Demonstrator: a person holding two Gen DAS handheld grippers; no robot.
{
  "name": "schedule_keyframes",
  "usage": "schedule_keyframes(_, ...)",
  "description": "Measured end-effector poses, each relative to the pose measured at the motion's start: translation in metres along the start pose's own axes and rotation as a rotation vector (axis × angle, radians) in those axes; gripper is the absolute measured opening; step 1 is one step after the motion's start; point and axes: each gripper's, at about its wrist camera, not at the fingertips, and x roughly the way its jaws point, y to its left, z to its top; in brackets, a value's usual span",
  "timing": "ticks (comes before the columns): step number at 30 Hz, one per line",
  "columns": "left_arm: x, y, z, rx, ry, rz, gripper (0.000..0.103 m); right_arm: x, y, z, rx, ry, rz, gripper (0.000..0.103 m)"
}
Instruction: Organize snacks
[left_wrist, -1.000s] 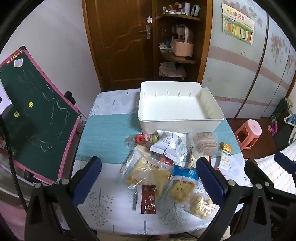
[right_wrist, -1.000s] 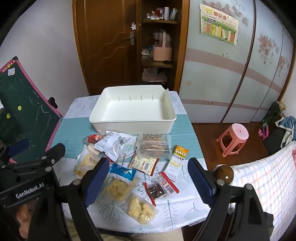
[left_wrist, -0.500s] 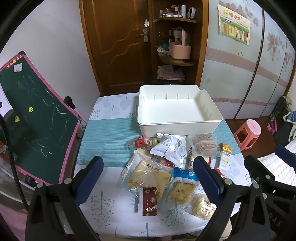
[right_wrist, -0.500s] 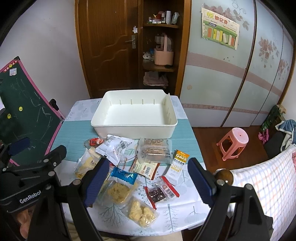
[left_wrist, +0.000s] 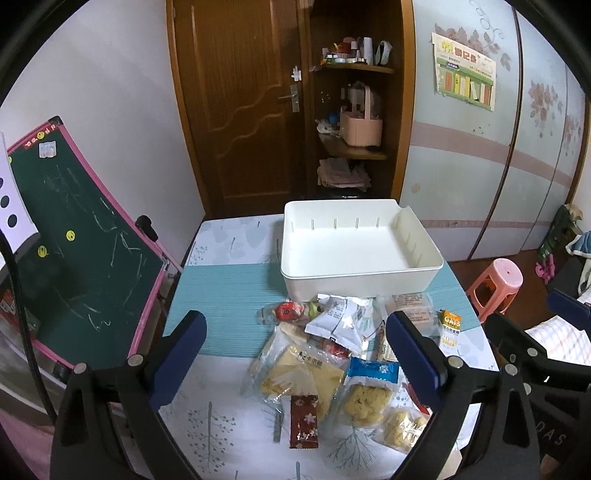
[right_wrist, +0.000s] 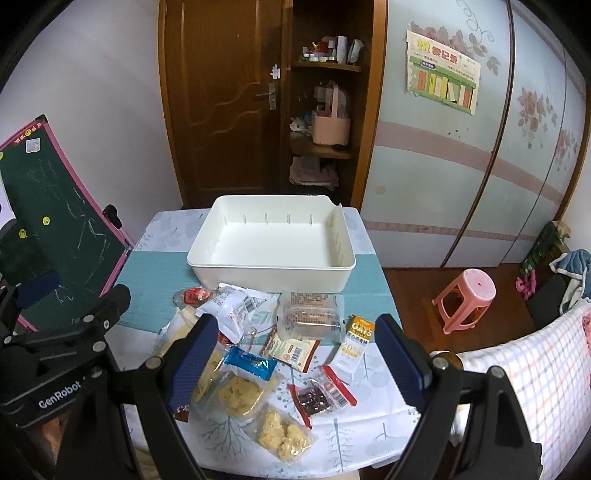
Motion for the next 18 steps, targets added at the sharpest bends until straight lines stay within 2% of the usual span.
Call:
schedule_keyframes(8,-0.003,0.004,0.009,0.015,0.042,-0.018,0.097,-0.005,0.002,0.005,-0.008,-0.02,0.004,0.087)
schedule_keyframes(18,-0.005,0.008,0.012,0.022,0.024,-0.035,0.098,-0.01,0.003,0.01,-0.015,-0.049,0.013,0.087)
